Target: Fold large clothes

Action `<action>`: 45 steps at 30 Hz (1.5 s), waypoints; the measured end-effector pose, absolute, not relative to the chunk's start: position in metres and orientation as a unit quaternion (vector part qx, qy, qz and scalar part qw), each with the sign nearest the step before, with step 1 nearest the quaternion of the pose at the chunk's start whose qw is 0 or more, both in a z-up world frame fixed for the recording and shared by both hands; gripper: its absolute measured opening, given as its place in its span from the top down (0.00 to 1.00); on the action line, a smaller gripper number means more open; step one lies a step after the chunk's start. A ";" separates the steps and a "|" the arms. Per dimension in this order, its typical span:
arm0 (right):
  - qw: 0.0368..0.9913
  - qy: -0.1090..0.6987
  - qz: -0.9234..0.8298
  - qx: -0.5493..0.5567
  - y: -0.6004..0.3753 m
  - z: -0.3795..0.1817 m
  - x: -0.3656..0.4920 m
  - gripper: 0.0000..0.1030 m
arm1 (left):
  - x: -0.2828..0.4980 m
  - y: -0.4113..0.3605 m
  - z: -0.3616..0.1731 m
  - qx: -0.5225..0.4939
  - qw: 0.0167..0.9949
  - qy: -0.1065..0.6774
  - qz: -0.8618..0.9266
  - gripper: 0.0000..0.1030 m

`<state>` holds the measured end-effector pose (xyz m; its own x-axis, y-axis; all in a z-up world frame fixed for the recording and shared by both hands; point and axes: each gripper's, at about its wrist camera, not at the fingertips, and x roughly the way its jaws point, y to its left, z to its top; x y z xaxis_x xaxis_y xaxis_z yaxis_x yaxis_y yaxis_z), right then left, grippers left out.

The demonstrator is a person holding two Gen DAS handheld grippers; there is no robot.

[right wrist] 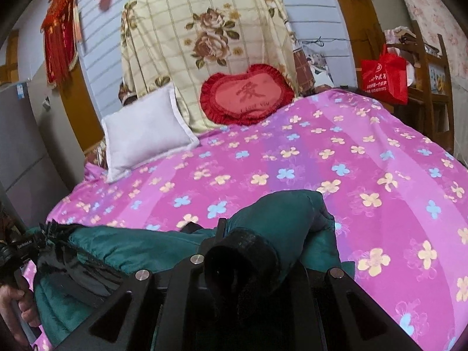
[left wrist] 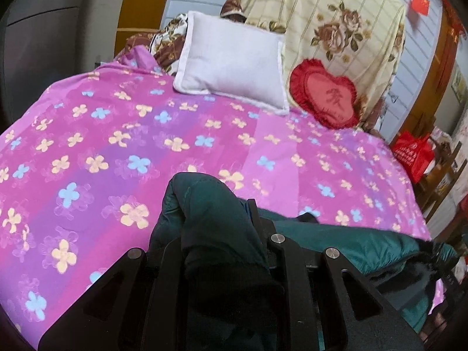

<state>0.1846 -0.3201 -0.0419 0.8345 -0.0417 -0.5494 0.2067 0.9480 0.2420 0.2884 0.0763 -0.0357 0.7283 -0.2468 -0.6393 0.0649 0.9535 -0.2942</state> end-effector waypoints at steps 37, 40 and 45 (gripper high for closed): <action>0.894 0.336 -0.003 0.294 -0.357 -0.075 0.212 0.71 | 0.316 0.084 -0.070 -0.201 0.879 0.414 -0.124 0.68; 0.894 0.322 0.001 0.312 -0.361 -0.074 0.209 0.70 | 0.318 0.094 -0.073 -0.239 0.864 0.418 -0.143 0.63; 0.895 0.289 0.011 0.340 -0.366 -0.065 0.202 0.65 | 0.321 0.104 -0.065 -0.275 0.845 0.421 -0.185 0.42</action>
